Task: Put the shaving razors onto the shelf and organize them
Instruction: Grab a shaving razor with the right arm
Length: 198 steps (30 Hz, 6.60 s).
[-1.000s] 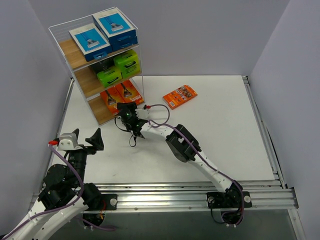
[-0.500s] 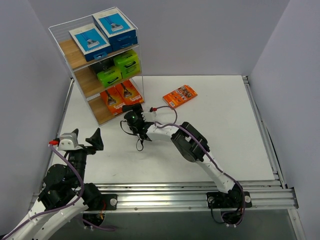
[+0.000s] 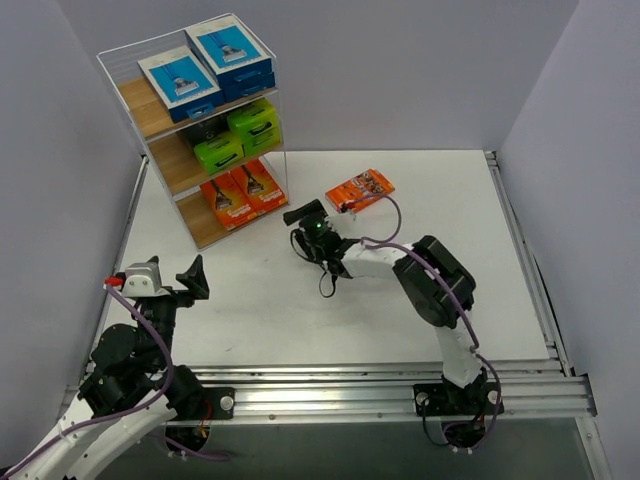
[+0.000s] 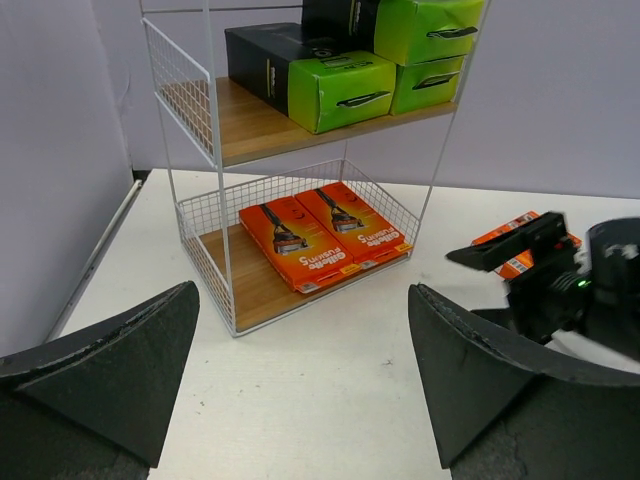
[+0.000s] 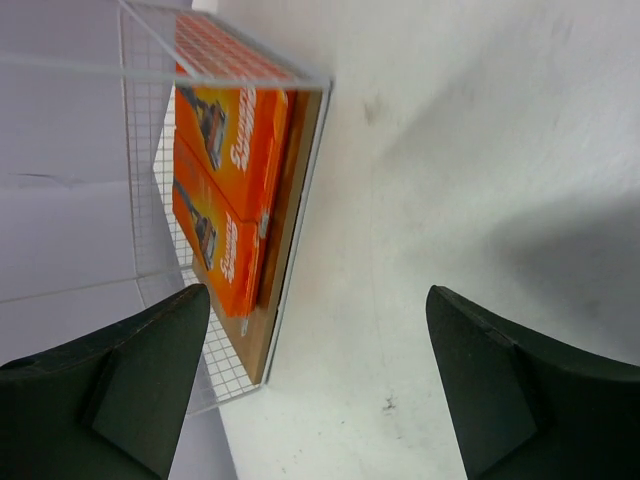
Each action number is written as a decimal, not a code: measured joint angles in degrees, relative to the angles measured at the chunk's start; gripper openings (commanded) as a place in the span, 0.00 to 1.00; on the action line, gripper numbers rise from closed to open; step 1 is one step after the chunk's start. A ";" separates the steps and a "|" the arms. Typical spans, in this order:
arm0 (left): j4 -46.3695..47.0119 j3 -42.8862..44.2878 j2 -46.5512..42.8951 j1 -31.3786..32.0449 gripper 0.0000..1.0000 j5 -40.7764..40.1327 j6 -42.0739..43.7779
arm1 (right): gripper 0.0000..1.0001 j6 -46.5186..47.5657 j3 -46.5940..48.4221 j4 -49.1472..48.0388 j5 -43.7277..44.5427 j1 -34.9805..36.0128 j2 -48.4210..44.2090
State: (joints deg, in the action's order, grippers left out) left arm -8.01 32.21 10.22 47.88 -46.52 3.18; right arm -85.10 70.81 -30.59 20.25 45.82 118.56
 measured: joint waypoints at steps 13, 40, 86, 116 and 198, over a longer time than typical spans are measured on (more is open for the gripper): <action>-0.15 0.09 1.27 -2.05 0.94 0.63 0.57 | 1.00 32.85 8.92 20.15 -13.14 -22.27 -12.52; -0.24 0.46 2.86 -6.97 0.94 3.93 0.48 | 0.74 60.52 52.74 40.87 -27.98 -37.29 22.16; -1.40 0.52 3.37 -7.87 0.94 6.54 0.28 | 0.39 59.32 -11.17 15.21 -39.47 -12.66 -14.47; -1.70 0.52 5.75 -7.87 0.94 9.18 -0.59 | 0.47 63.04 1.55 7.85 -54.42 -31.23 2.14; -1.90 0.52 6.71 -7.87 0.94 10.43 -1.03 | 0.00 37.07 -27.28 -33.07 -54.05 -20.59 -1.77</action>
State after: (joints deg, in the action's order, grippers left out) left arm -9.91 32.73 16.93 40.01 -36.10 2.15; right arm -48.03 43.53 -63.66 -33.80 25.23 116.79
